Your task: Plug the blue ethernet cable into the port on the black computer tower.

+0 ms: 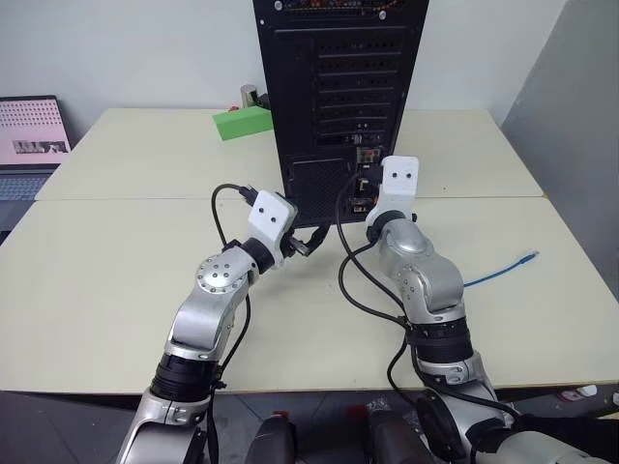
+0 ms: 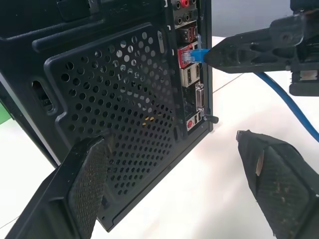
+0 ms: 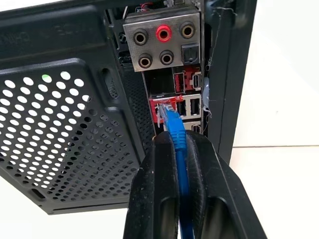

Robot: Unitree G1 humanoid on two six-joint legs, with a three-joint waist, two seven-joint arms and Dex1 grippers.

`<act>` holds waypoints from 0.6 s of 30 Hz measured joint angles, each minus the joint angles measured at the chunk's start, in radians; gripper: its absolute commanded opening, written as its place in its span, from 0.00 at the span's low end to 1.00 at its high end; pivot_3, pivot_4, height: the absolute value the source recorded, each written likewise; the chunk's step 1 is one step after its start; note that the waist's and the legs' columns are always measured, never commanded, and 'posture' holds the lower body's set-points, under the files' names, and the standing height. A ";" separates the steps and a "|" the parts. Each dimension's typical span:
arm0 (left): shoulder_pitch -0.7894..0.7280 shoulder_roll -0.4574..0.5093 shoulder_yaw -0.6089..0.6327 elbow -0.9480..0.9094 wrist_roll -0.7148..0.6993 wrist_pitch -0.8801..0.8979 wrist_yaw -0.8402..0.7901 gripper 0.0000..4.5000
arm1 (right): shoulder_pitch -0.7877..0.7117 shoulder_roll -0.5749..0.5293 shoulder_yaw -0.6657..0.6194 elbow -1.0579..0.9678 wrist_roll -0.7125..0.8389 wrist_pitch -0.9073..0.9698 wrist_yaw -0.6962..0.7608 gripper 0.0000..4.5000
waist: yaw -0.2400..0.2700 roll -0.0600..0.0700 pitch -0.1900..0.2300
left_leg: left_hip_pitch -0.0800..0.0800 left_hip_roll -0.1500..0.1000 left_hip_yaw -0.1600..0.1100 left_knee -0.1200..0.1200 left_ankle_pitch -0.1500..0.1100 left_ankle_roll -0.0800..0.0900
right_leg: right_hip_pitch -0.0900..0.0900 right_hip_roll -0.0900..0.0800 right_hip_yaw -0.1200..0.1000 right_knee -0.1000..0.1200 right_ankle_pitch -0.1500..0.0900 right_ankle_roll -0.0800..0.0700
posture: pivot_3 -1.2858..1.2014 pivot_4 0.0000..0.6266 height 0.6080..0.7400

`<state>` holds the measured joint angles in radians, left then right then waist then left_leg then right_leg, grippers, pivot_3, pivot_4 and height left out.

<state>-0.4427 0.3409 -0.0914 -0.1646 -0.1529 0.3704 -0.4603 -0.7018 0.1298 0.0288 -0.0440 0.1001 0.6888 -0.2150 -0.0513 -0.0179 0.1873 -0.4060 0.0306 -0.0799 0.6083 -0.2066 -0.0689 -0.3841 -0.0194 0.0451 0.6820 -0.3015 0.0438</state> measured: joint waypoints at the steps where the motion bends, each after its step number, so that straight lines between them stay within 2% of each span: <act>1: 0.000 0.002 0.000 0.000 0.000 0.000 -0.003 0.93 | 0.000 0.000 0.002 0.001 0.000 -0.003 0.000 0.00 | 0.000 0.000 0.000 | -0.001 0.000 0.000 0.000 0.000 0.000 | -0.001 0.000 0.000 0.000 0.000 0.000 | 0.52 0.24 1.00; 18: -0.002 0.008 0.002 0.007 0.002 -0.001 -0.007 0.93 | -0.027 0.004 -0.009 0.020 0.082 0.002 -0.062 0.00 | -0.001 0.000 0.000 | -0.003 0.000 0.000 0.000 0.000 0.000 | -0.004 0.000 0.000 0.001 0.000 0.000 | 0.52 0.24 1.00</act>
<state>-0.4450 0.3491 -0.0891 -0.1577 -0.1505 0.3690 -0.4673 -0.7287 0.1337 0.0198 -0.0240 0.1819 0.6904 -0.2771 -0.0525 -0.0179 0.1873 -0.4091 0.0306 -0.0799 0.6084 -0.2065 -0.0688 -0.3878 -0.0193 0.0452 0.6826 -0.3013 0.0439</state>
